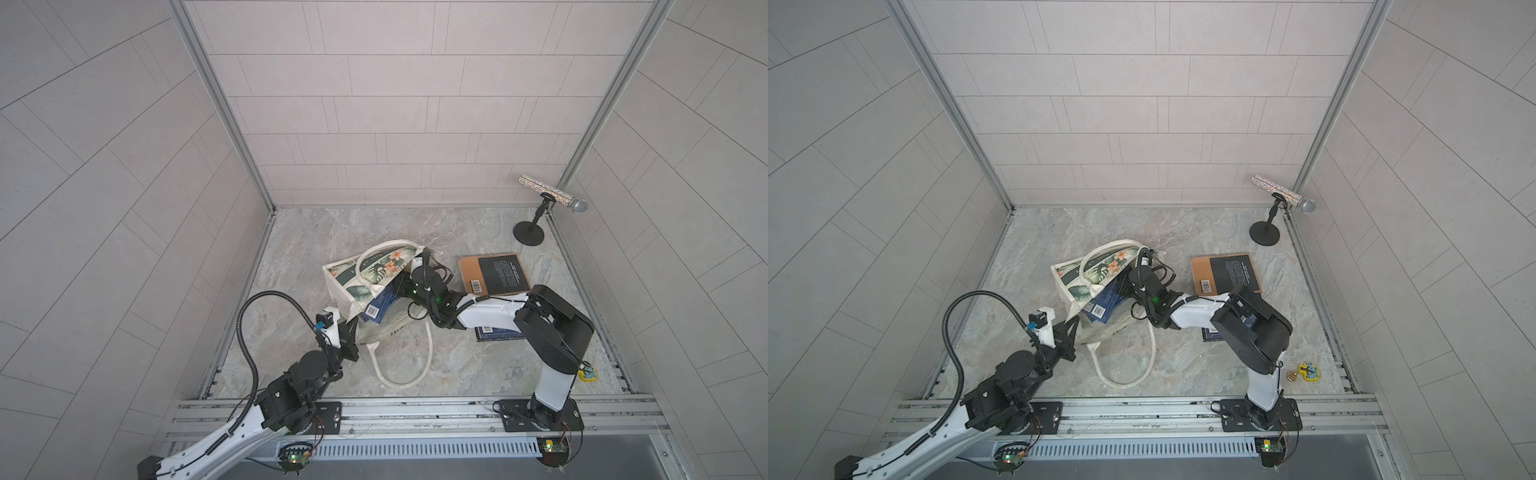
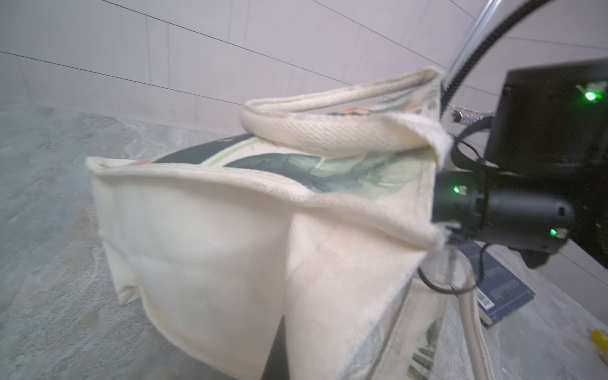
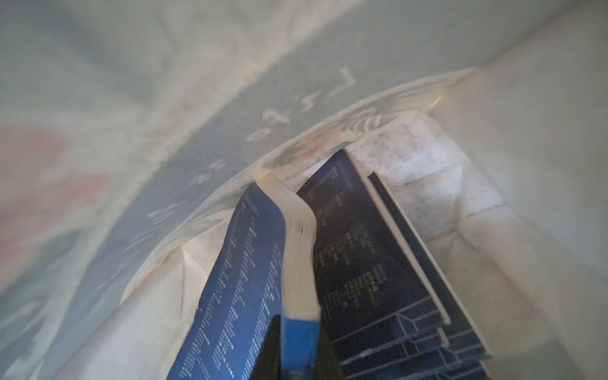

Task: Take out the books from the canvas bag
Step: Pick up the book from the canvas bag.

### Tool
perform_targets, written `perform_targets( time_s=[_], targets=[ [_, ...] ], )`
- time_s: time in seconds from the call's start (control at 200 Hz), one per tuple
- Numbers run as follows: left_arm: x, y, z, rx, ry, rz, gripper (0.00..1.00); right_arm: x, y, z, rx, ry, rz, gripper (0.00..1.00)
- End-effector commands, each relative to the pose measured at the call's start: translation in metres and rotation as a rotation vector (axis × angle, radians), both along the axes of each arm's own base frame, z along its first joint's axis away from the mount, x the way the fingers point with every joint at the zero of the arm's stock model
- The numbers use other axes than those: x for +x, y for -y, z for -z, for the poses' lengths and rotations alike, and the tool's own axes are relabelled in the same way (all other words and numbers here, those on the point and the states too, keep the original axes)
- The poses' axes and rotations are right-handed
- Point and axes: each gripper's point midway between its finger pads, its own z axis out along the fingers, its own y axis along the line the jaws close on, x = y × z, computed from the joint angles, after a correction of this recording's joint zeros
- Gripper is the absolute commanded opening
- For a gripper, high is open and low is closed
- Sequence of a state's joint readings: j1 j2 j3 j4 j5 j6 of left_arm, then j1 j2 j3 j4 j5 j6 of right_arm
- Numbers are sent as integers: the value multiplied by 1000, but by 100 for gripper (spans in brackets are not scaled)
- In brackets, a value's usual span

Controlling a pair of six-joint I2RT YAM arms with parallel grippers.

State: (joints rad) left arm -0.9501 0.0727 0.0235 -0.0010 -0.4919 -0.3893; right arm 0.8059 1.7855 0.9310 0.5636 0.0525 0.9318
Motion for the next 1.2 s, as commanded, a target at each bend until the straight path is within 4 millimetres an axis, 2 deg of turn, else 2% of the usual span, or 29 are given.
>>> perform_targets(
  time_s=[0.0, 0.105, 0.2, 0.365, 0.465, 0.555, 0.625, 0.71, 0.841, 1.001, 1.196],
  targets=[
    [8, -32, 10, 4, -10, -189, 0, 18, 40, -17, -130, 94, 100, 0],
    [11, -31, 3, -24, 7, -205, 0, 8, 19, -24, -190, 99, -39, 0],
    [14, -27, -1, 2, 4, -202, 0, -2, 19, -26, -266, 118, -74, 0],
    [18, -19, 13, 71, -55, -197, 0, -32, 8, -32, -414, 211, -195, 0],
    [20, -9, 14, 78, -62, -160, 0, -47, 10, -37, -467, 256, -245, 0],
    [19, -4, 13, 65, -65, -136, 0, -58, 13, -53, -486, 317, -285, 0],
    [19, -5, 13, 55, -64, -138, 0, -71, 8, -59, -530, 352, -372, 0],
    [18, -11, 11, 43, -63, -158, 0, -77, 13, -66, -560, 347, -398, 0],
    [16, -18, 12, 17, -52, -179, 0, -95, 15, -100, -445, 402, -413, 0],
    [15, -22, 10, 10, -44, -194, 0, -112, 39, -145, -351, 465, -363, 0],
    [17, -22, 14, 31, -61, -207, 0, -139, 56, -183, -229, 510, -379, 0]
  ],
)
